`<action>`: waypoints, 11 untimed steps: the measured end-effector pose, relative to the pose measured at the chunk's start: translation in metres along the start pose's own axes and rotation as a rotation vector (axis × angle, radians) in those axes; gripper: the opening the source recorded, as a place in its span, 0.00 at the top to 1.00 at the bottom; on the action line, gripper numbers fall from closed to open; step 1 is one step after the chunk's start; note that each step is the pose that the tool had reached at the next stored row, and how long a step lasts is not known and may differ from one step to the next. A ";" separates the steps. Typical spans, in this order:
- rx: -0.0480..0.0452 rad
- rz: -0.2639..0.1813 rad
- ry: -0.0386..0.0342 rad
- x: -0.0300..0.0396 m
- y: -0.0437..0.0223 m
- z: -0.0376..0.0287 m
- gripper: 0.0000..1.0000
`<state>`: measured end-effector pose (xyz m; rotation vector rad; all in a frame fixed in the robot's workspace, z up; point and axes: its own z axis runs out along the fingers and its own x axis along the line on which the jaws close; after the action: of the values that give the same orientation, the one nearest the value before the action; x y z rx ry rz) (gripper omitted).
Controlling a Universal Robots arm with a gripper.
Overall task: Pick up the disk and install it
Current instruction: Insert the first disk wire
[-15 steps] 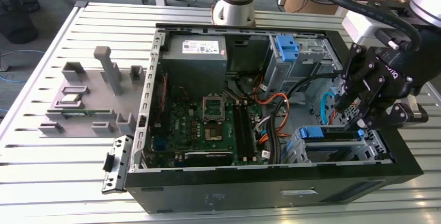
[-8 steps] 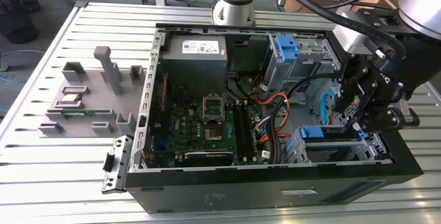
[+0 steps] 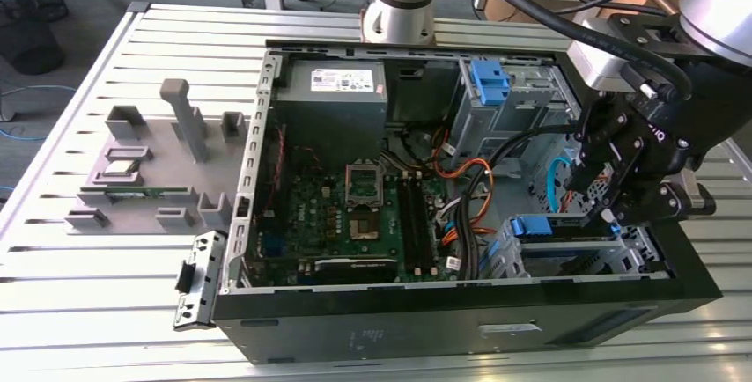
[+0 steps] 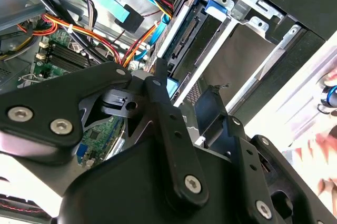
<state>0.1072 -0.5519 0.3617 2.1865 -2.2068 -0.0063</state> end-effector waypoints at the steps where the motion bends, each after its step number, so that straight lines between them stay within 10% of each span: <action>1: 0.0000 0.000 0.0000 0.0000 0.0000 0.0000 0.52; 11: 0.0000 0.000 0.0001 0.0001 0.0001 -0.0056 0.52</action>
<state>0.1072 -0.5519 0.3673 2.1864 -2.2067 -0.0062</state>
